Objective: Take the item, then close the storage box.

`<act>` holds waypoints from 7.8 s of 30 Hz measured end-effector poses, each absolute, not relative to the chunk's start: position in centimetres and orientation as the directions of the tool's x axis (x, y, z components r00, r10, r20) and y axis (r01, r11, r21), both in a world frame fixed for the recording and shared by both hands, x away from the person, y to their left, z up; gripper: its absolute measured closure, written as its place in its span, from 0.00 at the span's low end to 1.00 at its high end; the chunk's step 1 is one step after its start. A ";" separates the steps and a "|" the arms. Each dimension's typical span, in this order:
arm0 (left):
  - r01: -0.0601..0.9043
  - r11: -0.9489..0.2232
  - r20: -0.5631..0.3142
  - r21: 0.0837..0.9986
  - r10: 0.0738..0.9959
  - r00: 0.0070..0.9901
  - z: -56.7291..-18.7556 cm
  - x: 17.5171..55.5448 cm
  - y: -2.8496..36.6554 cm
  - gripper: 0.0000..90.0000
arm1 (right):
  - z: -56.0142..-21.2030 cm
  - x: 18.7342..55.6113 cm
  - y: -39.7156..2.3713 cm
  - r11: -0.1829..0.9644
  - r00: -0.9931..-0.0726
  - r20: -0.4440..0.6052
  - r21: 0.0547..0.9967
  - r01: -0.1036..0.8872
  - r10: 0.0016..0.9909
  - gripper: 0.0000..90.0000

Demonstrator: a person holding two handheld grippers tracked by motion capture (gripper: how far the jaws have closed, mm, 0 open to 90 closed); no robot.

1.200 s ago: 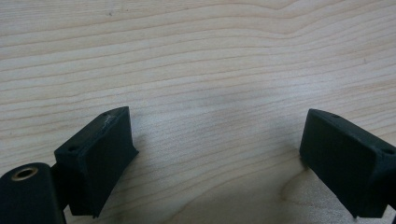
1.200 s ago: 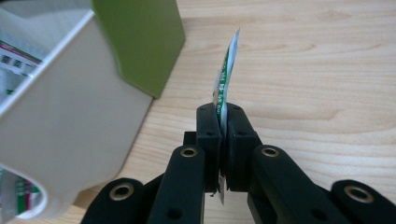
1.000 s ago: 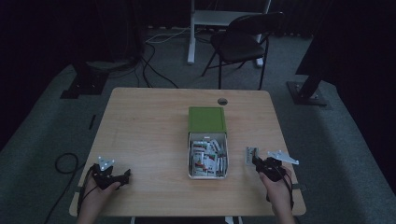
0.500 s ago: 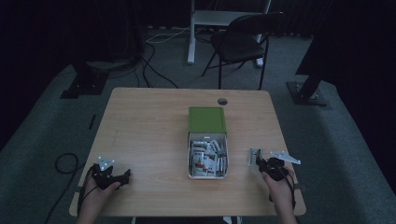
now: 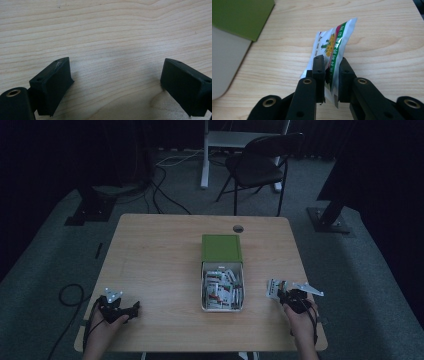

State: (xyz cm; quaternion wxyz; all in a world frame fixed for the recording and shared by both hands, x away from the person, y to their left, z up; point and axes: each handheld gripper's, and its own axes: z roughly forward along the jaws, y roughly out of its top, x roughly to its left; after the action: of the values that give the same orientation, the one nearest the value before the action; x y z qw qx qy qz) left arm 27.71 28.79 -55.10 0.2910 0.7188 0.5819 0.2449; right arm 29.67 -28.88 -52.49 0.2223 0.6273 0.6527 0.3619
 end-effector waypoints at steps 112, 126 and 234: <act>0.695 -0.151 0.013 0.703 0.980 0.199 -55.1 27.7 28.7 0.12 | -55.5 28.1 -24.0 0.482 -0.709 0.004 0.731 0.484 0.705 0.18; 0.691 -0.170 0.014 0.702 0.974 0.225 -55.1 27.7 28.6 0.11 | -55.6 28.1 -24.0 0.490 -0.715 0.003 0.726 0.482 0.699 0.15; 0.289 -0.411 0.049 0.864 0.641 0.766 -50.2 31.1 11.0 0.11 | -50.7 30.2 -23.1 0.276 -0.715 0.104 0.876 0.395 0.691 0.15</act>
State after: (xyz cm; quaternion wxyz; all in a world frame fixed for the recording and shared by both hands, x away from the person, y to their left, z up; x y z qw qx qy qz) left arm 31.06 10.98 -50.23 0.4621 0.8182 0.2844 0.1903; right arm 30.17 -23.11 -50.72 0.1507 0.3461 0.7845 0.4920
